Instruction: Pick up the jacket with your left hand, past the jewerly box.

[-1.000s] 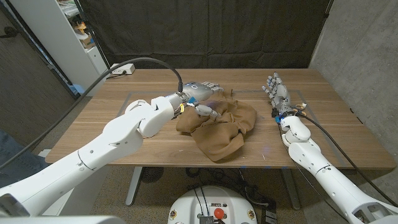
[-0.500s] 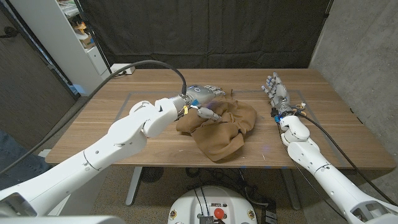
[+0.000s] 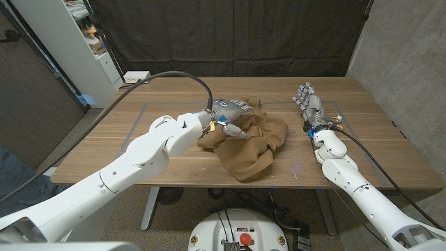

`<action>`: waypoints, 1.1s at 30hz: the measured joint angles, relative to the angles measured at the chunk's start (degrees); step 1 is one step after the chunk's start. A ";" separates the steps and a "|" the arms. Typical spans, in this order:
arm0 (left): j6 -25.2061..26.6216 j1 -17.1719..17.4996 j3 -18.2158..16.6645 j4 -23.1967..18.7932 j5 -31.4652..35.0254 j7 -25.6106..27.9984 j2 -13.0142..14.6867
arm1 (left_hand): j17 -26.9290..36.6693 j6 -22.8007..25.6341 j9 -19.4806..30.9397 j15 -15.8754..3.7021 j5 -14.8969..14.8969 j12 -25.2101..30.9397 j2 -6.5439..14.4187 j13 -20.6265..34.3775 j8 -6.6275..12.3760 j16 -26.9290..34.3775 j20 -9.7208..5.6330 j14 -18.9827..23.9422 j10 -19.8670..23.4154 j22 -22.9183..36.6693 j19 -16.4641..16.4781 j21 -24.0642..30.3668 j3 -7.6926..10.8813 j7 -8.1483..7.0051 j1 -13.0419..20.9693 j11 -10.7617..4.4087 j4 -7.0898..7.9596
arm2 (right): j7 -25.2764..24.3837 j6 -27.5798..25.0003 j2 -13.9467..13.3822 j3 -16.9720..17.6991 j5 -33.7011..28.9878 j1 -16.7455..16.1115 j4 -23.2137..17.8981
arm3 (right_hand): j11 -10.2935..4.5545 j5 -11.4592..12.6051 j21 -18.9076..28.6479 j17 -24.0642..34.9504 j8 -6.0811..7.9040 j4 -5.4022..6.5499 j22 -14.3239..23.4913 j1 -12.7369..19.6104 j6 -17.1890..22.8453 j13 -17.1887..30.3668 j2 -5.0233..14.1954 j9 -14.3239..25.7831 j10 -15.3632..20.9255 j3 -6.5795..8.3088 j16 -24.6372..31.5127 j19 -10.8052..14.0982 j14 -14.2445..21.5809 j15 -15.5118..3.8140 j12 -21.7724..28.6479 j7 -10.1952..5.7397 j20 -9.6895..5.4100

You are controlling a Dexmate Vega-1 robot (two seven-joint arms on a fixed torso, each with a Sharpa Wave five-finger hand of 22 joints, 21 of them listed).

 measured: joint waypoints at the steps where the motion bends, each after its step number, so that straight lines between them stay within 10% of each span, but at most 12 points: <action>1: 0.06 0.00 0.12 0.08 0.32 -0.26 -0.11 | 0.00 0.01 0.00 0.00 0.00 0.00 0.00 0.00 0.00 -0.01 0.00 0.00 0.00 0.00 0.00 -0.03 0.00 0.01 0.00 0.00 0.00 | 0.04 0.01 0.01 0.00 0.02 0.00 0.01 | 0.00 0.00 0.00 0.00 0.00 0.00 0.00 0.00 0.00 0.00 0.00 0.00 0.00 0.00 0.00 0.00 0.00 0.00 0.00 0.00 0.00; 33: 0.53 -0.31 3.36 3.08 5.20 -2.79 -2.73 | 0.00 1.94 0.00 -1.02 0.32 0.65 1.51 -0.01 0.44 -0.23 0.00 1.02 1.12 0.02 -0.01 -1.15 0.01 -0.11 1.96 -0.31 0.00 | 0.25 0.19 -0.20 0.31 0.36 -0.31 -0.04 | 0.00 0.00 0.00 0.00 0.00 -0.16 0.00 0.00 0.00 0.00 0.00 0.00 0.00 -0.16 0.00 0.00 0.00 0.00 0.00 0.00 0.00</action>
